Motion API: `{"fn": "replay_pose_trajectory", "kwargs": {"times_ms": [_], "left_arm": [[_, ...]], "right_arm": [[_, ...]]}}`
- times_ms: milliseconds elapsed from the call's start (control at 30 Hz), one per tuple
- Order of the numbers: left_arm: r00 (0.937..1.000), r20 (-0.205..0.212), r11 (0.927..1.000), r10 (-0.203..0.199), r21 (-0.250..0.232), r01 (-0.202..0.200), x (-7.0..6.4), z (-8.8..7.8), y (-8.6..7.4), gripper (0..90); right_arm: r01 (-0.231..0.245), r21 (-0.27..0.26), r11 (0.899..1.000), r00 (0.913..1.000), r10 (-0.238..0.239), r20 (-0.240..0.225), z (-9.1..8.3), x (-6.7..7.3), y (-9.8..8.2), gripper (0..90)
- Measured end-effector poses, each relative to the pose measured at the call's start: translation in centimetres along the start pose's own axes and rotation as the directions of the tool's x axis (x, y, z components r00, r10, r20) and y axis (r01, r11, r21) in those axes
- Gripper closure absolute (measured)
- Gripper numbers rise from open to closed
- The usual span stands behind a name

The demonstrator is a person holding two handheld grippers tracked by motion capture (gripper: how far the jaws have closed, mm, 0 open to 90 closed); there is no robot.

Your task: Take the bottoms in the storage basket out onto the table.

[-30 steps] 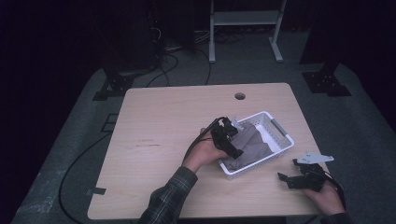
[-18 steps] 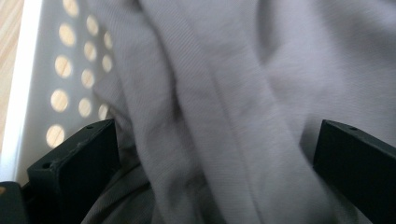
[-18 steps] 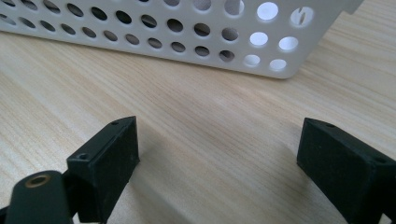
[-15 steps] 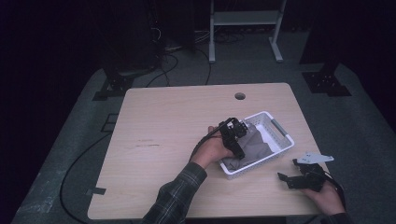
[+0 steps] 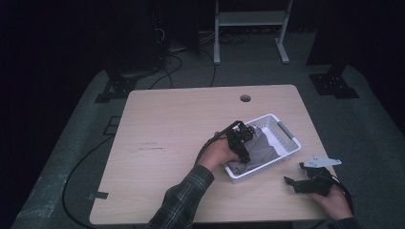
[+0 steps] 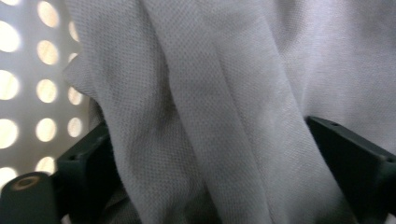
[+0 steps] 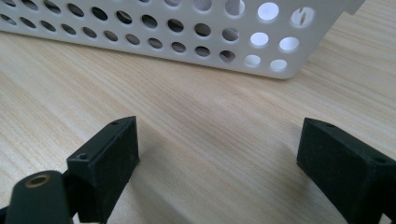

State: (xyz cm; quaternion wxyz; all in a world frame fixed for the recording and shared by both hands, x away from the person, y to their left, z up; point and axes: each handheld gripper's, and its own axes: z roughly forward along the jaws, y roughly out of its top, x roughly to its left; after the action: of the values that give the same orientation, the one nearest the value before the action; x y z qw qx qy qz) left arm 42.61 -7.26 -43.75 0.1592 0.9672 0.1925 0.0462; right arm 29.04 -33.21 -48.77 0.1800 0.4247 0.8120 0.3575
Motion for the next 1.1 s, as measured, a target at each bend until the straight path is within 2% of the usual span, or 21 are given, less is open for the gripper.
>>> {"fn": "replay_pose_trajectory", "kwargs": {"times_ms": [67,133,167,200,300,400,467,500,533,567,633,700,800,833,867,900,967,1067,1100], "left_arm": [[1.0000,0.009,1.0000,-0.001,0.001,0.001,0.0,0.0,0.0,11.8],[0.9989,0.039,0.9996,-0.028,0.010,0.027,0.2,0.0,-0.1,16.5],[0.9989,0.039,0.9996,-0.028,0.010,0.027,0.2,0.0,-0.1,18.8],[0.9975,0.064,0.9996,-0.028,0.006,0.028,0.3,0.0,-0.1,22.6],[0.9961,0.085,0.9996,-0.026,-0.002,0.026,0.4,0.0,-0.2,25.9],[0.9939,0.108,0.9997,-0.024,-0.006,0.024,0.6,-0.2,-0.3,35.8],[0.9938,0.109,0.9998,-0.020,-0.007,0.021,0.6,-0.2,-0.3,42.2],[0.9940,0.108,0.9999,-0.013,-0.009,0.014,0.5,-0.2,-0.3,42.2],[0.9944,0.106,1.0000,-0.002,-0.009,0.003,0.4,-0.2,-0.3,47.7],[0.9947,0.102,0.9999,0.006,-0.009,-0.005,0.3,-0.3,-0.3,47.7],[0.9954,0.096,1.0000,-0.003,0.004,0.002,0.2,-0.6,-0.2,63.7],[0.9953,0.096,0.9999,-0.008,0.013,0.007,0.2,-0.6,-0.2,72.4],[0.9939,0.108,0.9993,-0.024,0.032,0.021,0.1,-0.7,0.0,76.3],[0.9917,0.118,0.9981,-0.050,0.041,0.045,0.2,-0.7,0.0,76.9],[0.9917,0.118,0.9981,-0.050,0.041,0.045,0.2,-0.7,0.0,77.5],[0.9882,0.133,0.9967,-0.076,0.039,0.071,0.5,-0.8,0.0,77.9],[0.9873,0.138,0.9966,-0.079,0.034,0.075,0.6,-0.9,0.0,78.2],[0.9808,0.172,0.9956,-0.092,0.000,0.094,1.0,-1.6,-0.3,78.7],[0.9808,0.172,0.9956,-0.092,0.000,0.094,1.0,-1.6,-0.3,78.7]], "right_arm": [[0.000,0.000,1.000,1.0000,0.000,0.000,0.0,0.0,0.0,11.4],[0.000,0.000,1.000,1.0000,0.000,0.000,0.0,0.0,0.0,11.4],[0.000,0.000,1.000,1.0000,0.000,0.000,0.0,0.0,0.0,11.4],[0.000,0.000,1.000,1.0000,0.000,0.000,0.0,0.0,0.0,11.4],[0.000,0.000,1.000,1.0000,0.000,0.000,0.0,0.0,0.0,11.4],[0.000,0.000,1.000,1.0000,0.000,0.000,0.0,0.0,0.0,11.4],[0.000,0.000,1.000,1.0000,0.000,0.000,0.0,0.0,0.0,11.4],[0.000,0.000,1.000,1.0000,0.000,0.000,0.0,0.0,0.0,11.4],[0.000,0.000,1.000,1.0000,0.000,0.000,0.0,0.0,0.0,11.4],[0.000,0.000,1.000,1.0000,0.000,0.000,0.0,0.0,0.0,11.4],[0.000,0.000,1.000,1.0000,0.000,0.000,0.0,0.0,0.0,11.4],[0.000,0.000,1.000,1.0000,0.000,0.000,0.0,0.0,0.0,11.4],[0.000,0.000,1.000,1.0000,0.000,0.000,0.0,0.0,0.0,11.4],[0.000,0.000,1.000,1.0000,0.000,0.000,0.0,0.0,0.0,11.4],[0.000,0.000,1.000,1.0000,0.000,0.000,0.0,0.0,0.0,11.4],[0.000,0.000,1.000,1.0000,0.000,0.000,0.0,0.0,0.0,11.4],[0.000,0.000,1.000,1.0000,0.000,0.000,0.0,0.0,0.0,11.4],[0.000,0.000,1.000,1.0000,0.000,0.000,0.0,0.0,0.0,11.4],[0.000,0.000,1.000,1.0000,0.000,0.000,0.0,0.0,0.0,11.4]]}}
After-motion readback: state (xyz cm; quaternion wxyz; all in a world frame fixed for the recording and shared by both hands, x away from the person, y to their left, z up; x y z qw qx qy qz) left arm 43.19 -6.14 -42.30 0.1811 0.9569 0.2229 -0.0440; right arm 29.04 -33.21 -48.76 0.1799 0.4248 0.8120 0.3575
